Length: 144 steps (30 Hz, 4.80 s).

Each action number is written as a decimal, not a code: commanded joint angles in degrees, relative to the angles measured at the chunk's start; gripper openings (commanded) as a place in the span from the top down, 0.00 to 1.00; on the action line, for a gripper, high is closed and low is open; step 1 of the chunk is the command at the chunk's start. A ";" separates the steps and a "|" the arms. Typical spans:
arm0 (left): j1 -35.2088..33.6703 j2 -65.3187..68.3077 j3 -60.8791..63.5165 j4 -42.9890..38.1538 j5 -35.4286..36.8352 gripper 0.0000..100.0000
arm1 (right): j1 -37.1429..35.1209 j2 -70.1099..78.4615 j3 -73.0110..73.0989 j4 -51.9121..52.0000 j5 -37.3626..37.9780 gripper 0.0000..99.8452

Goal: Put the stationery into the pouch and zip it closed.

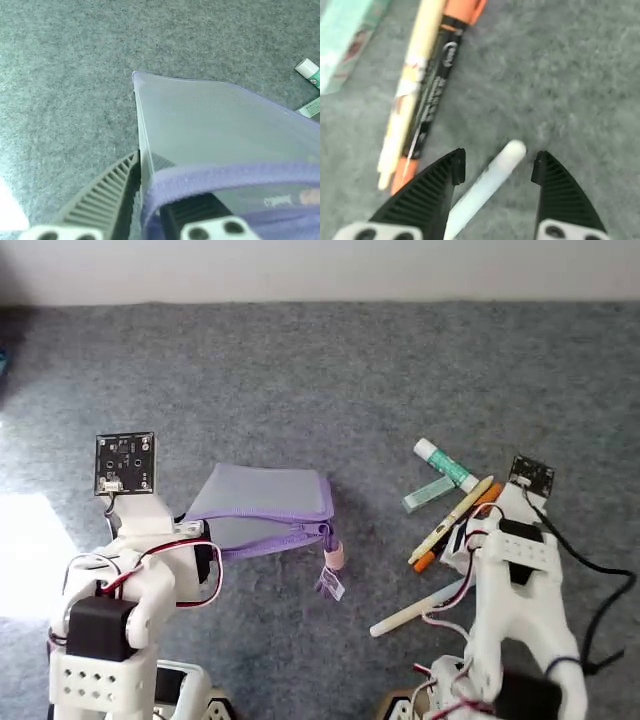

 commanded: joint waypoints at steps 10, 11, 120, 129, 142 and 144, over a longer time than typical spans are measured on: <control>-0.35 1.05 -2.51 0.26 1.05 0.99 | 0.57 10.77 -5.71 2.68 -0.70 0.87; -0.35 1.05 -2.51 0.26 1.05 0.99 | 0.57 10.51 -5.71 3.30 -0.62 0.91; -0.09 31.12 -28.79 7.56 6.07 0.99 | -57.54 -34.42 -41.67 -1.54 9.41 0.99; -0.18 31.12 -28.79 7.65 6.07 0.99 | -56.13 -34.77 -35.52 -2.24 9.85 0.99; -0.09 31.12 -28.79 7.74 6.07 0.99 | -54.20 -34.77 -37.36 8.57 6.68 0.77; -0.18 31.12 -28.79 7.74 6.07 0.99 | -54.11 -34.77 -38.33 8.84 4.22 0.78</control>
